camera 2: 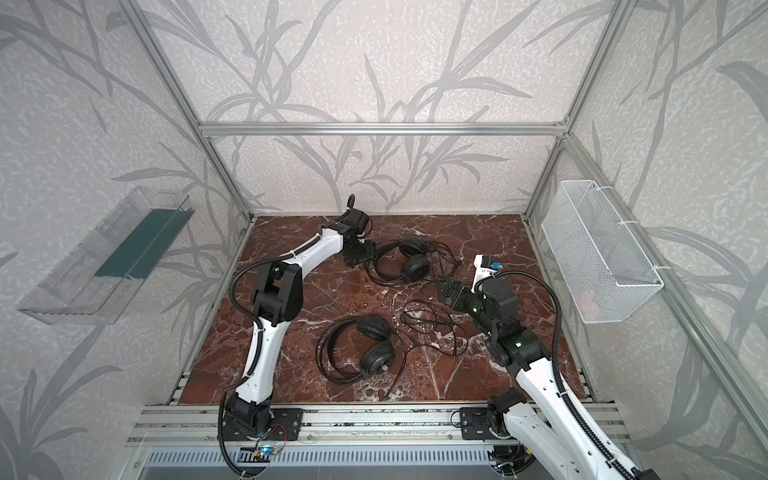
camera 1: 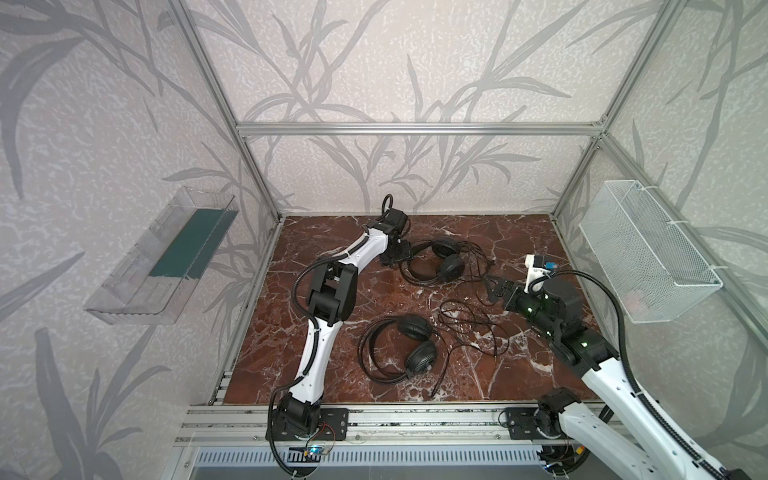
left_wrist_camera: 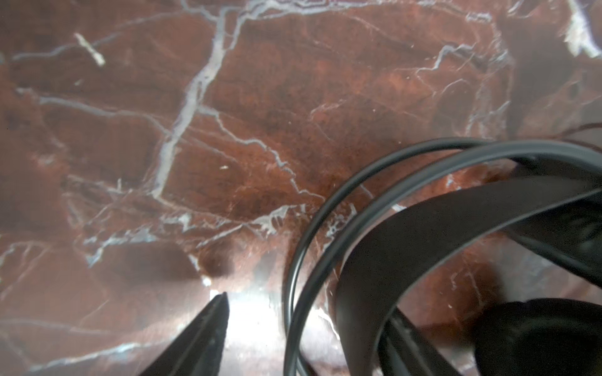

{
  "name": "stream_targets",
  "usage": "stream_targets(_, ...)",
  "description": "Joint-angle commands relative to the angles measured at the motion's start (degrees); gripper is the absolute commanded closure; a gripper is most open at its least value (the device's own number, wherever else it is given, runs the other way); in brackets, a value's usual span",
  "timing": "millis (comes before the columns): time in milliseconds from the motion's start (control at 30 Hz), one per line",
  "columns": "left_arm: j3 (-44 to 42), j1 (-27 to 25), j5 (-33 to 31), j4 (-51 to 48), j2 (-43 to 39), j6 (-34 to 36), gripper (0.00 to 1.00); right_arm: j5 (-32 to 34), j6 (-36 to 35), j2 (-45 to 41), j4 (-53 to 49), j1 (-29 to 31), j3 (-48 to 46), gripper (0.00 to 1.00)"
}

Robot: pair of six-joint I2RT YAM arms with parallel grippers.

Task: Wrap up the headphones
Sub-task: 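Reach the left gripper to the farther black headphones' headband while the right gripper approaches, then lift the headband with the left gripper while the right gripper reaches toward it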

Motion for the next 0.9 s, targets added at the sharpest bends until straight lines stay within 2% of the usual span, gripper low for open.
stream_targets(0, 3.1, -1.8, -3.9, -6.1, 2.1, 1.6, 0.32, -1.0, -0.7, -0.2, 1.2, 0.4, 0.3, 0.01)
stream_targets(267, 12.2, -3.6, -9.6, -16.3, 8.4, 2.1, 0.53, -1.0, -0.8, -0.2, 1.0, 0.5, 0.5, 0.01)
stream_targets(533, 15.6, -3.7, -12.2, -23.7, 11.8, 2.7, 0.6, -0.9, -0.8, -0.1, 0.9, 0.5, 0.5, 0.01)
stream_targets(767, 16.8, -3.6, -12.4, -25.5, 11.8, 3.2, 0.84, -0.7, -1.2, -0.2, 0.6, 0.5, 0.7, 0.01)
stream_targets(800, 17.4, -3.5, -13.1, -25.9, 11.0, 3.4, 0.9, -0.6, -1.4, -0.3, 0.5, 0.5, 0.8, 0.01)
stream_targets(833, 17.5, -3.4, -13.7, -25.9, 9.8, 3.6, 1.0, -0.6, -1.6, -0.4, 0.4, 0.5, 0.9, 0.01)
stream_targets(867, 17.6, -3.2, -13.9, -26.0, 8.5, 3.4, 1.0, -0.7, -1.9, -0.6, 0.4, 0.5, 1.1, 0.01)
